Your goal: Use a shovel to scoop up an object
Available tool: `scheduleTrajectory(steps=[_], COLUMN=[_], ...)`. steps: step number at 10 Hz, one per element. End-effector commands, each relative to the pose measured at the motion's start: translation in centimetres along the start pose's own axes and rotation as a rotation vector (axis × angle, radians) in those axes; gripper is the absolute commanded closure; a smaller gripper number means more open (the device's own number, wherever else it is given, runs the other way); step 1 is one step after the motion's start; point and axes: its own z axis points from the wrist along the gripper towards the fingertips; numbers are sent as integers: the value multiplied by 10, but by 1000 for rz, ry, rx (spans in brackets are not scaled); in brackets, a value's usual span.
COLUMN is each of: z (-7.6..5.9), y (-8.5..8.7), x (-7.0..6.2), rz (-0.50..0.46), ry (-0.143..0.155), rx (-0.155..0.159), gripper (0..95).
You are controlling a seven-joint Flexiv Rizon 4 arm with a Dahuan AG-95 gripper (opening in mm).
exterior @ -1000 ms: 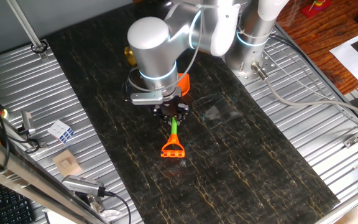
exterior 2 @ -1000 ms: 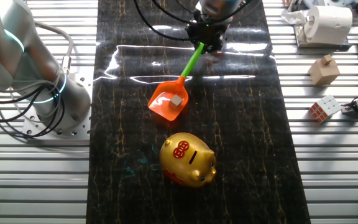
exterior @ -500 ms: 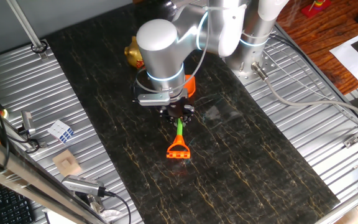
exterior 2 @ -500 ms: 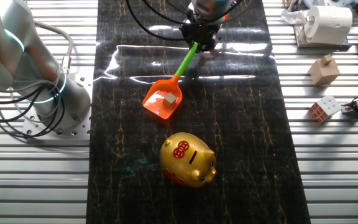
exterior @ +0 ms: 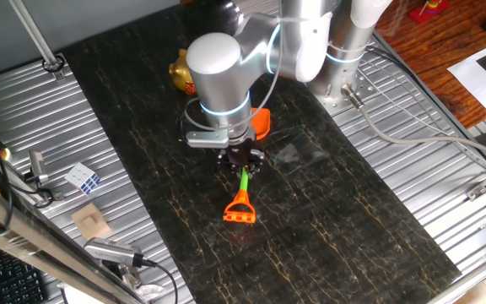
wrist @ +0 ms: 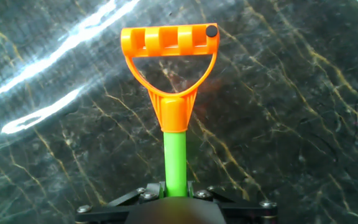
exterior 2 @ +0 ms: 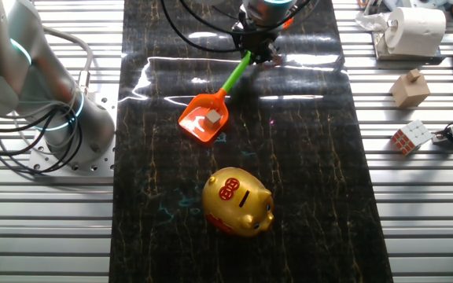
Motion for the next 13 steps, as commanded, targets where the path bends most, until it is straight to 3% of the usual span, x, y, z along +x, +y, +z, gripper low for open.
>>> scheduleTrajectory(steps=[1,4,5,6,7,11,13], z=[2,2,2,2,3,2,-7], y=[-1,-1,-1,-1,-1,-3,-16], x=[-1,-1,-2,-2,-2,-4,-14], rz=[1,8,3,0,-7,-8,51], ry=[0,-11,-17,-17,-19,-19,-22], rx=[10,32,34,40,42,44,55], gripper=[950,950,760,760,570,570,570])
